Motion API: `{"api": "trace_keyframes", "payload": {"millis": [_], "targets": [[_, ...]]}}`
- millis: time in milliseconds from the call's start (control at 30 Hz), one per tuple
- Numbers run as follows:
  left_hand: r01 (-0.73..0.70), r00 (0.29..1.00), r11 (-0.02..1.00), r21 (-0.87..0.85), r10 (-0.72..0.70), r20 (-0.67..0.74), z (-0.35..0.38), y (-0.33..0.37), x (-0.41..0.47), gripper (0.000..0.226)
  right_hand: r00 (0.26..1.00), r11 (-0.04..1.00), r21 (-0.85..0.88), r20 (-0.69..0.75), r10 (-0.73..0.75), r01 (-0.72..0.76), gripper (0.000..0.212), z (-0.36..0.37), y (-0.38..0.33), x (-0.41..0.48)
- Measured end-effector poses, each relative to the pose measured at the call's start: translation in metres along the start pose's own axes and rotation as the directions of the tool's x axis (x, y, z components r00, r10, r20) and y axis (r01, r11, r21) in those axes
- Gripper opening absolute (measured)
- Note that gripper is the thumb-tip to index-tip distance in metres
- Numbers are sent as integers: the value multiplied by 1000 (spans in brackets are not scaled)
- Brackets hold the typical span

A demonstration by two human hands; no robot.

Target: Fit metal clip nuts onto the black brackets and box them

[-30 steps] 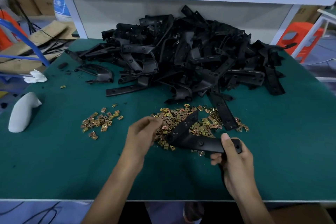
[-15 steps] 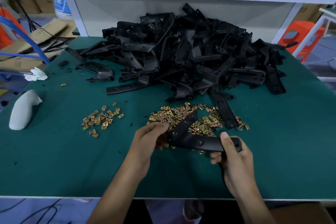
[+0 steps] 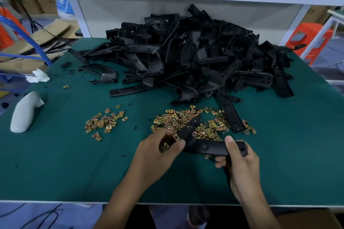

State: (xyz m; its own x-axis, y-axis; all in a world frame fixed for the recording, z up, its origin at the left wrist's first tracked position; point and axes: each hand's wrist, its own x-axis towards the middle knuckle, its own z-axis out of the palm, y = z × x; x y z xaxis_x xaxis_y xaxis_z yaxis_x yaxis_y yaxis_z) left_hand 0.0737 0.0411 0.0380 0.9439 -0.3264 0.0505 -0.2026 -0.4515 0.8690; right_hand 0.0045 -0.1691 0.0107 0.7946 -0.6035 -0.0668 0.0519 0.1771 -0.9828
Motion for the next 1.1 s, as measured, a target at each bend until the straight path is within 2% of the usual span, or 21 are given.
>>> {"api": "trace_keyframes", "payload": {"millis": [67,133,233,400,500,567,633,733,833,933,1100], "targets": [[-133,990,956,263,138,-1,-2,-4,-3,24,1000,1000,-3,6,-6,6,36,-1,1,0],[-217,970,898,382,241,-15,-1,-7,-2,27,1000,1000,-5,12,-3,3,39,-1,2,1],[-266,951,873,408,307,-38,5,-13,-1,27,1000,1000,-6,9,-3,3,42,-1,4,2],[-267,935,849,457,343,-89,11,-16,2,26,1000,1000,6,-3,4,-4,42,-1,6,3],[-249,950,868,430,305,-65,9,-18,4,32,1000,1000,10,-21,4,-4,44,-1,6,3],[-213,969,920,330,241,-46,2,-20,10,40,1000,1000,18,-27,3,-2,43,-1,6,3],[-144,980,947,286,177,-94,-10,-26,22,40,1000,1000,24,-24,3,-2,42,0,5,3],[-2,978,898,440,95,-188,-27,-39,45,27,1000,1000,12,-16,1,-1,42,0,5,2],[58,995,857,512,-6,-102,-30,-42,62,26,1000,1000,11,-17,5,-5,43,0,5,1],[65,998,882,466,-56,-33,-32,-39,78,16,1000,1000,14,-15,3,-3,43,2,3,1],[82,985,905,418,-138,105,-41,-29,91,17,1000,1000,21,-8,-3,3,45,0,2,0]]}}
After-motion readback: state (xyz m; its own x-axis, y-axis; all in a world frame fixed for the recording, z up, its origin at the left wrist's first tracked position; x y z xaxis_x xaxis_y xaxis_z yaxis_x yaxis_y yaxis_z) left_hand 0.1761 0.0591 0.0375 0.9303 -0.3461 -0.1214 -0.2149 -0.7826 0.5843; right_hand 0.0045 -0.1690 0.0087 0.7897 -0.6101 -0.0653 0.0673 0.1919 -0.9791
